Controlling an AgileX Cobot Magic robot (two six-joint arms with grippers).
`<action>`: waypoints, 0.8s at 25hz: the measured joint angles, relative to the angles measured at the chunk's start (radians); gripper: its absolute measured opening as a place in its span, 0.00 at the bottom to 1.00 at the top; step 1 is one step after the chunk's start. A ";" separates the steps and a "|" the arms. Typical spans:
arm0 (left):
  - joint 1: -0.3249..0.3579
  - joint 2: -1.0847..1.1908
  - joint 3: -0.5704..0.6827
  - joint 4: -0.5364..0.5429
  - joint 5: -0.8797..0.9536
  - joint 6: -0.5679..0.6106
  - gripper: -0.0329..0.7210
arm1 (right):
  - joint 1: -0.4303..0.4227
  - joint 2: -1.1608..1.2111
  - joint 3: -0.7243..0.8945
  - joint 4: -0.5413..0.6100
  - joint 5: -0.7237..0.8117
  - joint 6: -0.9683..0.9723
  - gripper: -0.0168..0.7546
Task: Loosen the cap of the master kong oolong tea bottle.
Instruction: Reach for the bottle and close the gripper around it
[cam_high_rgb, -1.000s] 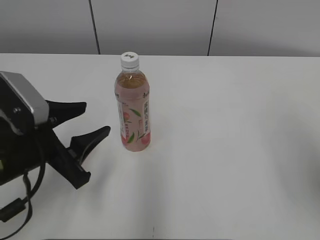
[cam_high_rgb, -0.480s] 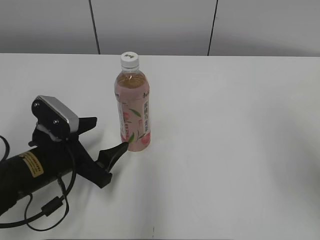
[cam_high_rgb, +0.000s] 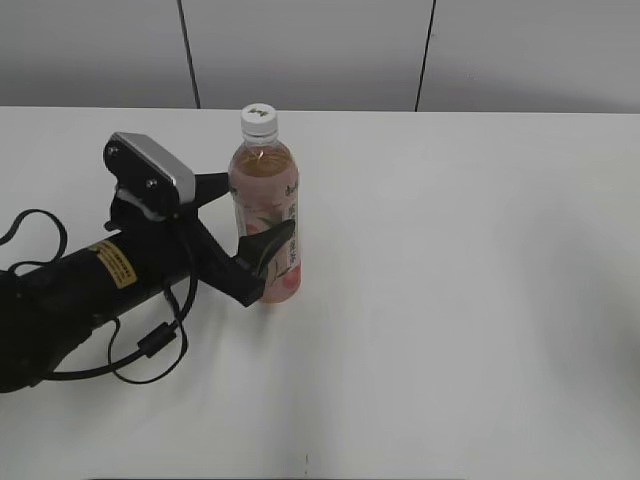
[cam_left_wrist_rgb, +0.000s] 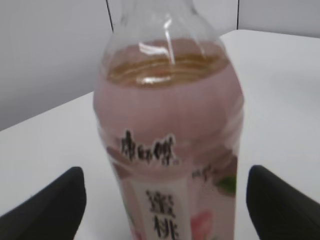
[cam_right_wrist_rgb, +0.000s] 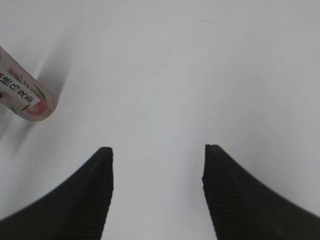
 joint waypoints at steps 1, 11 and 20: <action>0.000 0.002 -0.018 0.002 0.004 0.000 0.83 | 0.000 0.000 0.000 0.000 0.000 0.000 0.59; 0.000 0.062 -0.145 0.044 0.063 -0.023 0.79 | 0.000 0.000 0.000 0.013 0.000 -0.001 0.59; -0.001 0.063 -0.148 0.113 0.041 -0.029 0.60 | 0.000 0.055 -0.059 0.202 0.041 -0.291 0.59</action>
